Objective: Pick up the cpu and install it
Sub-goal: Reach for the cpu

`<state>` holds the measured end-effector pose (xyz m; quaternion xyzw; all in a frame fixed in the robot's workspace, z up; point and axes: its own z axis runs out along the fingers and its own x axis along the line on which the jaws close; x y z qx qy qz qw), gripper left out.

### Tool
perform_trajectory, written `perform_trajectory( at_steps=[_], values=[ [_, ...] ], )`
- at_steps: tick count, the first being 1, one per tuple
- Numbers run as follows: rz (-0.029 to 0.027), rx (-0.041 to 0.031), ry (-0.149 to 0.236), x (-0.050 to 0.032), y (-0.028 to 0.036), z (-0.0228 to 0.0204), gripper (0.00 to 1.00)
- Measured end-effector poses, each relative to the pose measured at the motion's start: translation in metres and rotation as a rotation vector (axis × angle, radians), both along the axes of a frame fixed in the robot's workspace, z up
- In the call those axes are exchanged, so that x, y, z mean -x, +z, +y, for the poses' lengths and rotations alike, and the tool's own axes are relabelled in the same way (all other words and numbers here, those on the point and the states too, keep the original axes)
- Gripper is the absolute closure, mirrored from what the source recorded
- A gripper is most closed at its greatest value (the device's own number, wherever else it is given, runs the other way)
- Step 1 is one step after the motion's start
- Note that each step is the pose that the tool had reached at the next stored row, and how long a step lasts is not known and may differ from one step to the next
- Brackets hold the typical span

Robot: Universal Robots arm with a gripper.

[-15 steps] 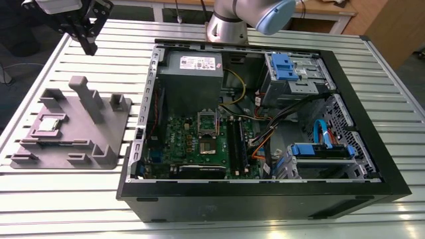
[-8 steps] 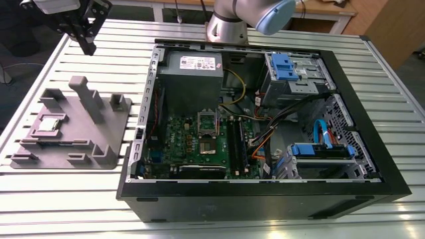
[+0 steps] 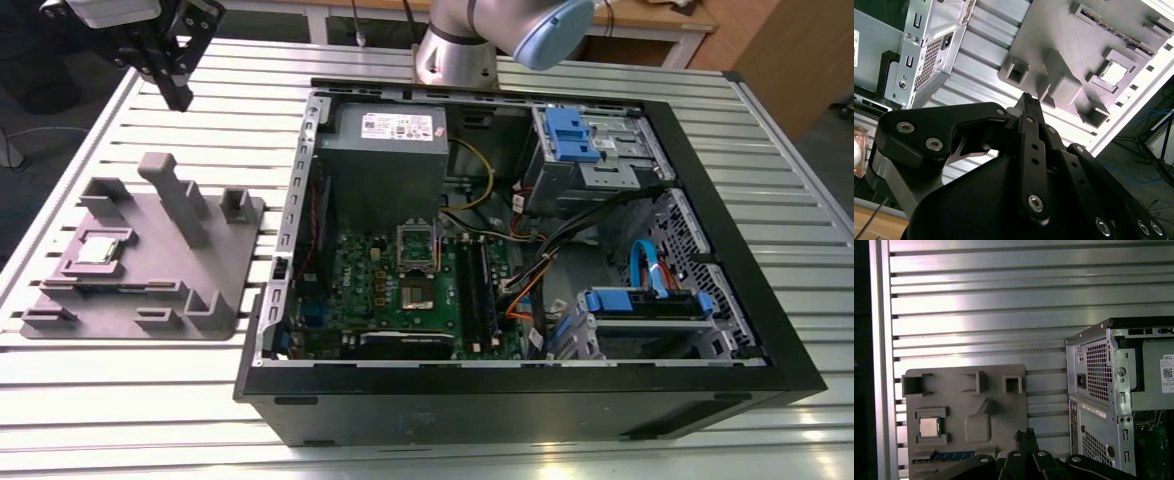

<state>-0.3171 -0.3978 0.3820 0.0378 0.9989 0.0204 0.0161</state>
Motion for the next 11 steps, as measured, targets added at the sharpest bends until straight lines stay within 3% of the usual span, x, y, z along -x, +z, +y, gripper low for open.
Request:
perform_trajectory(
  at_steps=[11],
  values=[
    [0.0,0.0,0.0,0.012,-0.0012,0.0,0.89]
  ],
)
